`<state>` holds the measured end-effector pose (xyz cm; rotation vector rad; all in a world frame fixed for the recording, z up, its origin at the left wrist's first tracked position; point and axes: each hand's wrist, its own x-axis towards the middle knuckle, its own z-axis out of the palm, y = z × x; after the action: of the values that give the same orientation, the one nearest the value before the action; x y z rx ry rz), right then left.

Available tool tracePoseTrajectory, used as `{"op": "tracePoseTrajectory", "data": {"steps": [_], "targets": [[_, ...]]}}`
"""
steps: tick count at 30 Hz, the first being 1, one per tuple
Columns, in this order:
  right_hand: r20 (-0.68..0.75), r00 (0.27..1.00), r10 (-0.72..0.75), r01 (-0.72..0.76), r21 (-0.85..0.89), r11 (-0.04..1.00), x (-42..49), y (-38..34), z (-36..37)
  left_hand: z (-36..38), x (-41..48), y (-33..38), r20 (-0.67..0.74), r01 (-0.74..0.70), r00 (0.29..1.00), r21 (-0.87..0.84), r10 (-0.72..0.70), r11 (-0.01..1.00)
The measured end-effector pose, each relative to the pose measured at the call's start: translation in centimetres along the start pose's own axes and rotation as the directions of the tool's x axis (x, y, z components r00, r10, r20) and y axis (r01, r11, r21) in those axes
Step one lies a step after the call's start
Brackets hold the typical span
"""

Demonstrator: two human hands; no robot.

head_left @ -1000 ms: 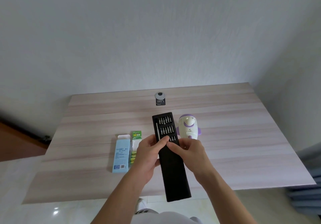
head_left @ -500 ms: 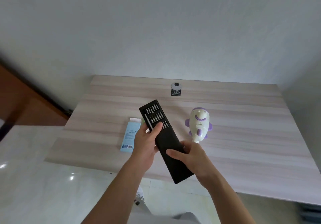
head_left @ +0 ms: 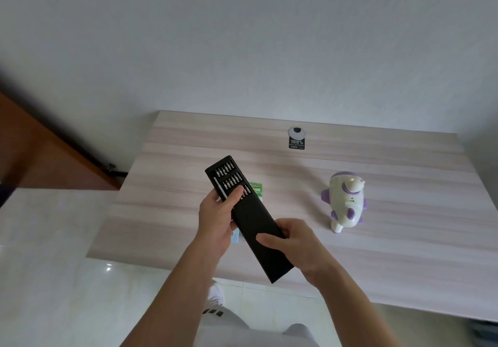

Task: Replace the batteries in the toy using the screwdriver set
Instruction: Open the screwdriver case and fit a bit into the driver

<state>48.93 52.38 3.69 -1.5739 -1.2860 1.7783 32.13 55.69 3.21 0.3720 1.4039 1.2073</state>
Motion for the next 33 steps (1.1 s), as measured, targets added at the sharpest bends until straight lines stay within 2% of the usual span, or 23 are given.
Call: {"op": "tracePoseTrajectory", "data": {"steps": [3, 6, 10, 14, 19, 26, 29, 33], "targets": [[0.016, 0.999, 0.031, -0.031, 0.028, 0.999, 1.3, -0.3, 2.3, -3.6, 3.4, 3.2, -0.076, 0.005, 0.997, -0.078, -0.011, 0.997], [-0.065, 0.996, 0.062, -0.052, 0.15, 0.987, 3.1, 0.2, 4.2, -7.8, 7.1, 6.1, -0.139, -0.042, 0.99, -0.063, 0.033, 0.997], [-0.169, 0.97, 0.176, -0.119, 0.304, 0.945, 7.7, 0.9, 7.7, -12.5, 10.5, 6.2, -0.043, 0.044, 0.998, 0.049, -0.042, 0.998], [-0.24, 0.938, 0.252, -0.166, 0.328, 0.93, 12.8, 1.2, 11.8, -15.9, 12.4, 4.8, 0.046, 0.168, 0.984, 0.049, -0.17, 0.985], [-0.288, 0.921, 0.261, -0.219, 0.171, 0.961, 17.9, 1.8, 16.5, -19.6, 13.8, 4.1, 0.083, 0.241, 0.965, 0.096, -0.249, 0.966], [-0.336, 0.902, 0.271, -0.293, -0.013, 0.956, 22.1, 2.6, 20.8, -22.8, 14.5, 3.9, 0.063, 0.262, 0.961, 0.089, -0.268, 0.961], [-0.408, 0.877, 0.253, -0.348, -0.177, 0.921, 22.8, 3.6, 21.5, -23.5, 14.7, 3.9, 0.052, 0.257, 0.964, 0.092, -0.262, 0.962], [-0.501, 0.852, 0.153, -0.374, -0.376, 0.848, 22.7, 4.4, 22.0, -24.0, 14.5, 3.9, 0.044, 0.256, 0.964, 0.103, -0.261, 0.961]]}}
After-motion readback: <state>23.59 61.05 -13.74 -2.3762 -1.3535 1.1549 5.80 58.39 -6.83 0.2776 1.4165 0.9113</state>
